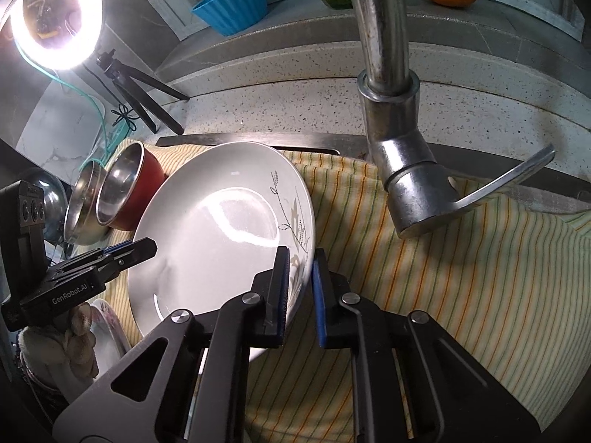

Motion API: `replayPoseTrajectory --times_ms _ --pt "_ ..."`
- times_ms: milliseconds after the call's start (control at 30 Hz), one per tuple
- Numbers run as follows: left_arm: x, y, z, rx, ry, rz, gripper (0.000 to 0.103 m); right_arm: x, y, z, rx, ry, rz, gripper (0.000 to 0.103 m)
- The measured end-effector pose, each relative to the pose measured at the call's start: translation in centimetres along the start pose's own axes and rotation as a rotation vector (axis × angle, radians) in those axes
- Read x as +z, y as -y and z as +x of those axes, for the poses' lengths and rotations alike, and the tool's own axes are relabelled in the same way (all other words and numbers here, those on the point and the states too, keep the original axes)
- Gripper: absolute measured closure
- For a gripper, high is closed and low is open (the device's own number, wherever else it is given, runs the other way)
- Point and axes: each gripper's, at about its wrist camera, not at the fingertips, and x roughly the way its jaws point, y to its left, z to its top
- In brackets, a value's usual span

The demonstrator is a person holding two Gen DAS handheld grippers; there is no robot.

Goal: Organize plates and bowls
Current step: 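Close the left gripper on the rim of the white leaf-pattern plate, then carry the white leaf-pattern plate with the left gripper onto the plate stack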

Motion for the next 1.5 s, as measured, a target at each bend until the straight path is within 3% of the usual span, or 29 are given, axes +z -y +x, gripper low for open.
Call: replayPoseTrajectory --times_ms 433,900,1133,1500 --pt "-0.6 -0.7 -5.7 -0.072 0.077 0.066 0.084 -1.8 -2.7 -5.1 -0.008 0.097 0.028 0.091" --pt "-3.7 -5.2 -12.5 -0.130 0.079 0.162 0.084 -8.0 -12.7 -9.6 -0.037 0.185 0.055 0.091" --pt "-6.0 -7.6 -14.2 -0.131 0.054 0.198 0.084 -12.1 -16.6 -9.3 -0.037 0.169 0.075 0.091" --pt "-10.4 -9.9 -13.5 -0.109 -0.030 0.245 0.084 -19.0 -18.6 -5.8 -0.071 0.073 0.127 0.091"
